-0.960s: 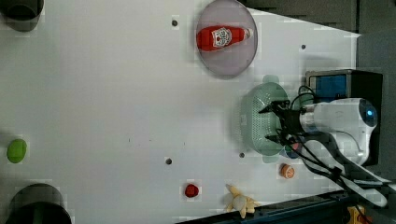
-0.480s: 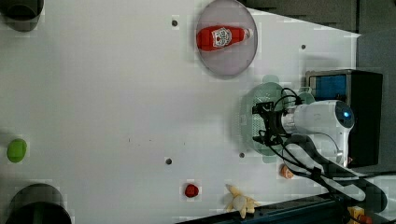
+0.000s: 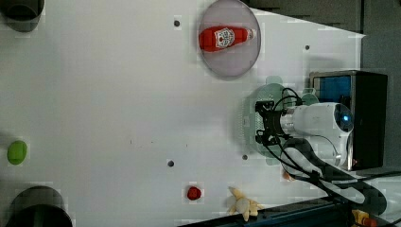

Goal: Drag strainer right to left.

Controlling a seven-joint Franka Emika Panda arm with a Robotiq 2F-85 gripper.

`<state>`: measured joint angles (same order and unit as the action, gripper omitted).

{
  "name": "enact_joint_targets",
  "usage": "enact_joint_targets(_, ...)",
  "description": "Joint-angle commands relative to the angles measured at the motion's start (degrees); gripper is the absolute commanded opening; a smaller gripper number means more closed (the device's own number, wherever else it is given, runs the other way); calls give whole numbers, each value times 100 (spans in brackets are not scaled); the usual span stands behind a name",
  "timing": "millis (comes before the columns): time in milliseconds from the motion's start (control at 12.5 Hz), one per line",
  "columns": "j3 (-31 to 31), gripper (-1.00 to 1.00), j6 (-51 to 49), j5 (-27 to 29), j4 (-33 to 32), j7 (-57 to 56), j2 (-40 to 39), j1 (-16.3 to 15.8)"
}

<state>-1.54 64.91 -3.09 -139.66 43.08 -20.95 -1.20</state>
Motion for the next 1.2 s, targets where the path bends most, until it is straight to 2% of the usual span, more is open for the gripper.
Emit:
enact_joint_targets(80, -136, 100, -74, 113, 140, 453, -11, -157)
enact_joint_targets(640, -577, 100, -116, 1131, 217, 454, -87, -573)
enact_joint_targets(1200, -809, 100, -203, 1261, 571, 1835, -189, -1421)
